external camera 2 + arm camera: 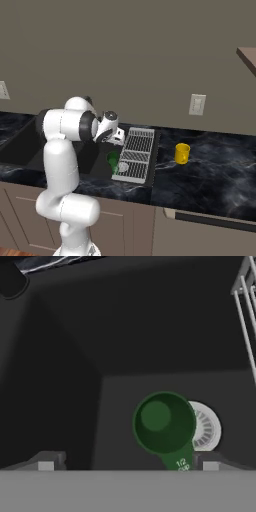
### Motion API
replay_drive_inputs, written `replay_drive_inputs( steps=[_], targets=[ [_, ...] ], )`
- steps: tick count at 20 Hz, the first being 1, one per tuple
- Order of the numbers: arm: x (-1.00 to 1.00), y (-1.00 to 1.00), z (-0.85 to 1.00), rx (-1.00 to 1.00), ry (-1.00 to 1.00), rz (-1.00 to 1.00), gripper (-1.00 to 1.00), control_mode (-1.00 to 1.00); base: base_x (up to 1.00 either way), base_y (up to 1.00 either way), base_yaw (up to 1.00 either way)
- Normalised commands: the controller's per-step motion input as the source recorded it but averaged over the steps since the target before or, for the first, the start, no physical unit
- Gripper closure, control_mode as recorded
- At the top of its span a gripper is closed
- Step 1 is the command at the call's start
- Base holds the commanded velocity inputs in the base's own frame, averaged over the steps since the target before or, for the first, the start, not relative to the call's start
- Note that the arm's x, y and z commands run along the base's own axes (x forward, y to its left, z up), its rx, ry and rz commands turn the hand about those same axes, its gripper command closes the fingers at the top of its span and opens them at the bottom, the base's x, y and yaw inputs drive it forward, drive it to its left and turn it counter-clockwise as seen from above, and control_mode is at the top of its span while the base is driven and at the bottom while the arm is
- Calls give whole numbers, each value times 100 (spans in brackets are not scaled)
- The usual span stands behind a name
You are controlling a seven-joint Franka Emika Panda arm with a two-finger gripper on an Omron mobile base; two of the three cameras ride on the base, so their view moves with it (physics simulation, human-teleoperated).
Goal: Move any existing items from the left basin to the right basin for drying. Then move the mug from the counter to the left basin of the sink for washing.
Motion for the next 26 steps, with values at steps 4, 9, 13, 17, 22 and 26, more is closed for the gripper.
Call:
replay_drive_inputs(
  steps=[4,9,13,17,22,26],
  targets=[
    [0,-25,34,0,0,0,-100,-100,0,0,0],
    [-1,-34,37,0,0,0,-100,-100,0,0,0],
    [-7,-40,40,0,0,0,-100,-100,0,0,0],
    [-8,-44,37,0,3,0,-100,-100,0,0,0],
    [-8,-46,31,0,5,-1,-100,-100,0,0,0],
    [-11,-50,24,0,4,-4,-100,-100,0,0,0]
  ],
)
